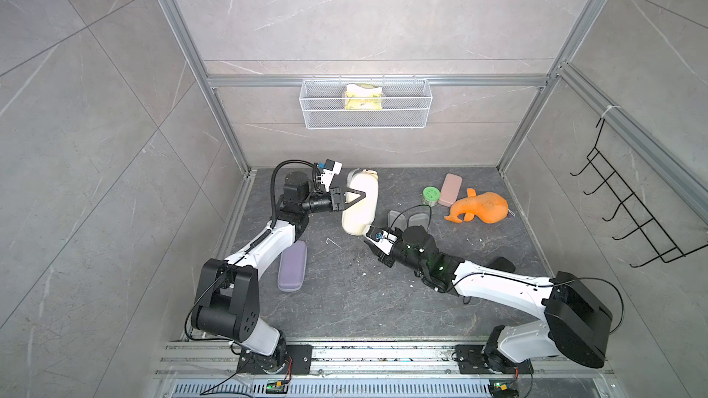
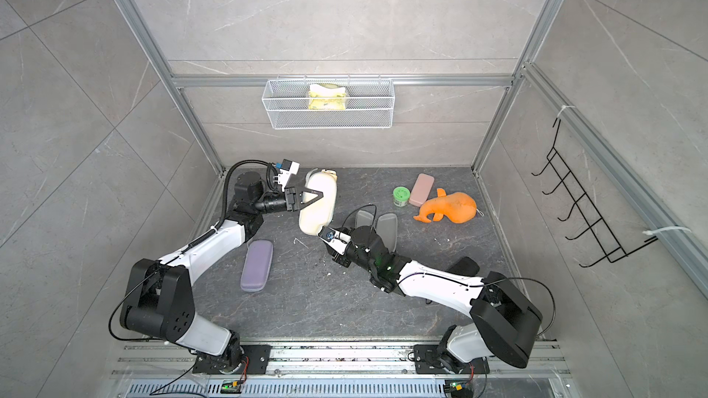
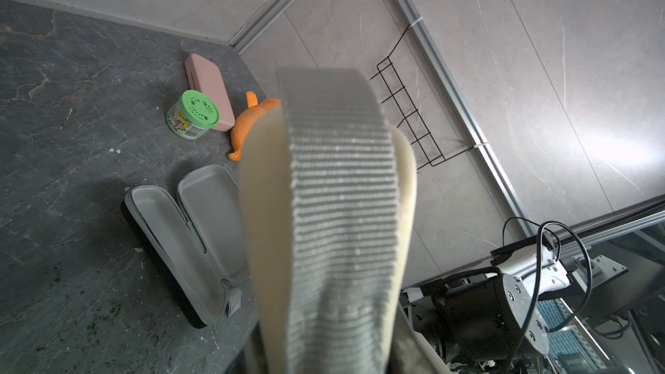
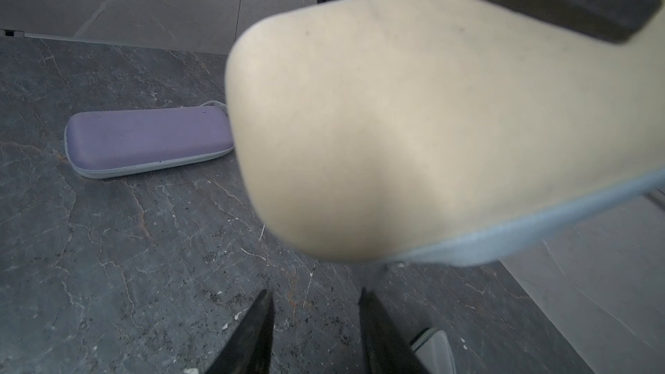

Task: Put umbrellas into zippered umbrella sleeves
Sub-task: Zip the zipper on the umbrella sleeve.

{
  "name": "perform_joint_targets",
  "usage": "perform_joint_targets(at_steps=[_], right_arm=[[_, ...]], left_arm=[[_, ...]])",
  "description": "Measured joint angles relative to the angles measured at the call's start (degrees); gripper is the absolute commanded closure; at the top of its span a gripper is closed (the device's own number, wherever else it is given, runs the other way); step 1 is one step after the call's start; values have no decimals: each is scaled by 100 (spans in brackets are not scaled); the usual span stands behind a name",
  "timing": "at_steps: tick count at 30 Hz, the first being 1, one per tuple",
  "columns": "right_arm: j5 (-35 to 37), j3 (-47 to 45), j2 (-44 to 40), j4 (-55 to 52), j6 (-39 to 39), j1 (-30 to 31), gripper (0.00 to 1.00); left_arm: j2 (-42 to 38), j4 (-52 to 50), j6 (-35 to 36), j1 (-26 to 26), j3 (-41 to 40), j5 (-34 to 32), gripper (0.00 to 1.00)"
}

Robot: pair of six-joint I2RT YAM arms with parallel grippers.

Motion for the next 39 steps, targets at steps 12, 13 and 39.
perform_joint_targets(at_steps=[12,13,39], right_arm=[[380,201,52,142,127,9,78],[380,219,68,140,140,9,81],[-68,1246,595,-393,-131,-675,100]], left_arm=[[-37,4,-2,0,-125,-20,91],[-37,4,-2,0,-125,-24,91],[-592,-1239,898,122,-420,-317,98]])
